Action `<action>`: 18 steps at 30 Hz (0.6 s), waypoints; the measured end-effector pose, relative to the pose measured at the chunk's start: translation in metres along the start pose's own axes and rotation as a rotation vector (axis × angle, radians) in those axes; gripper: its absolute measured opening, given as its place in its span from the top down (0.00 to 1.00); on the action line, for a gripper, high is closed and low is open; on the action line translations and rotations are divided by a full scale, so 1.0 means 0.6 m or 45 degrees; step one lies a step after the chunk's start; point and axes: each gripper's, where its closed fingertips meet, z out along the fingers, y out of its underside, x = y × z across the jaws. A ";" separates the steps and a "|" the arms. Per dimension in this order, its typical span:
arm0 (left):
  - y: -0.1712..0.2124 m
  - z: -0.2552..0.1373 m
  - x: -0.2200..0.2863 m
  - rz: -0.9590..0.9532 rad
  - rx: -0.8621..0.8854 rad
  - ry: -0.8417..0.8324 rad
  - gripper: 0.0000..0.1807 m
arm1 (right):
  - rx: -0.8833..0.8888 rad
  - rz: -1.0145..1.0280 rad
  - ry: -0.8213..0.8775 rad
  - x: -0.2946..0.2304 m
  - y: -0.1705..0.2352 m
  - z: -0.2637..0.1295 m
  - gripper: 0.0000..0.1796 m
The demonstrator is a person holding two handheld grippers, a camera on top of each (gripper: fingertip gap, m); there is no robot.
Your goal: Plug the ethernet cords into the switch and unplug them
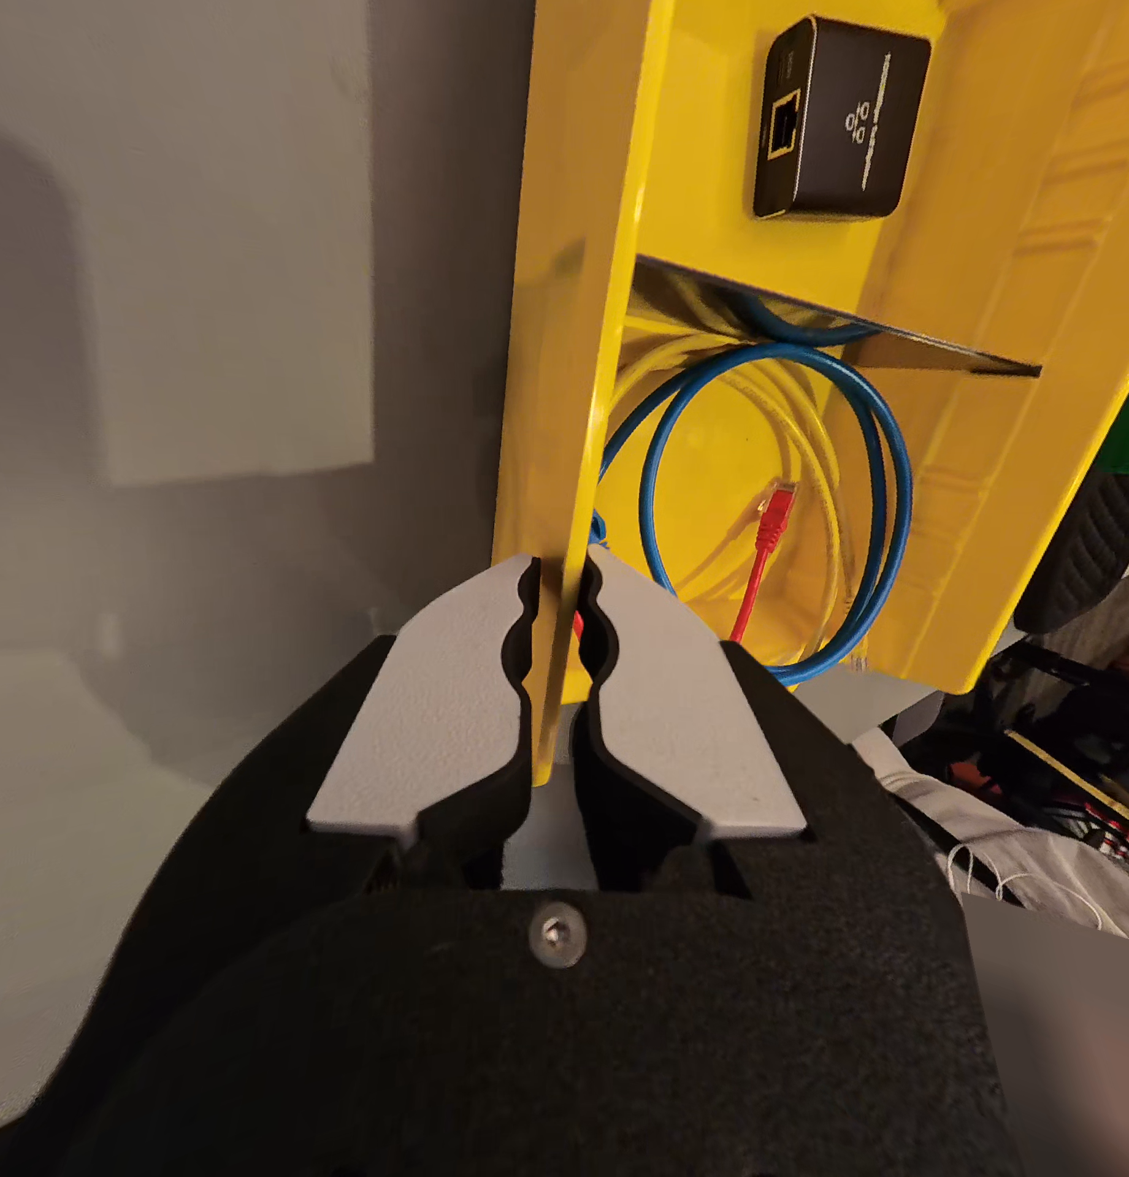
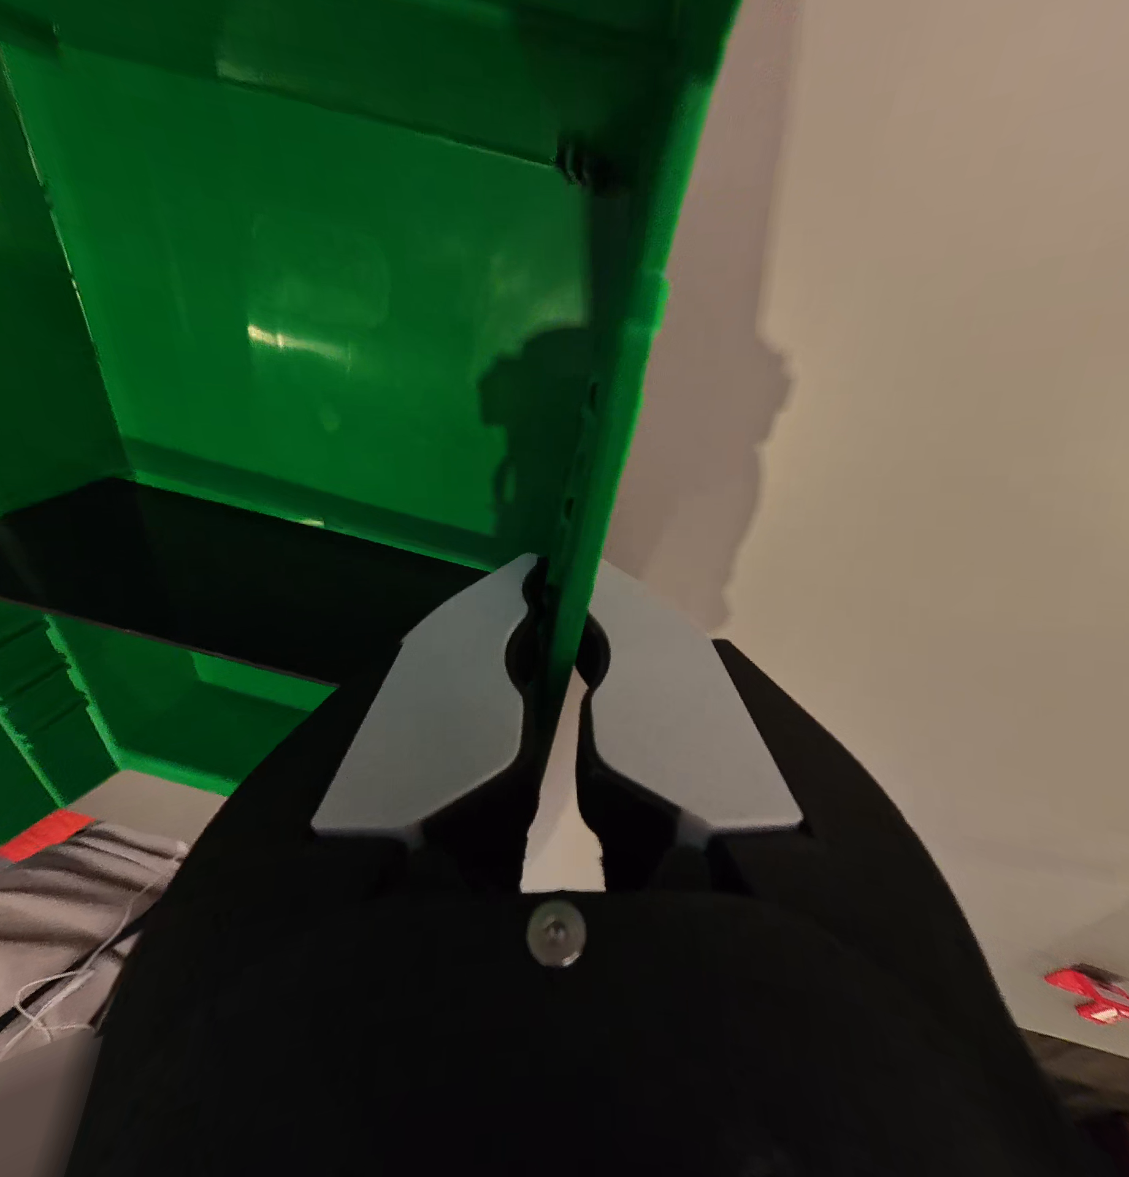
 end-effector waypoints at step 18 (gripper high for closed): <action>0.002 -0.012 0.016 0.031 0.039 0.061 0.92 | 0.202 -0.064 0.033 -0.001 -0.028 -0.033 0.83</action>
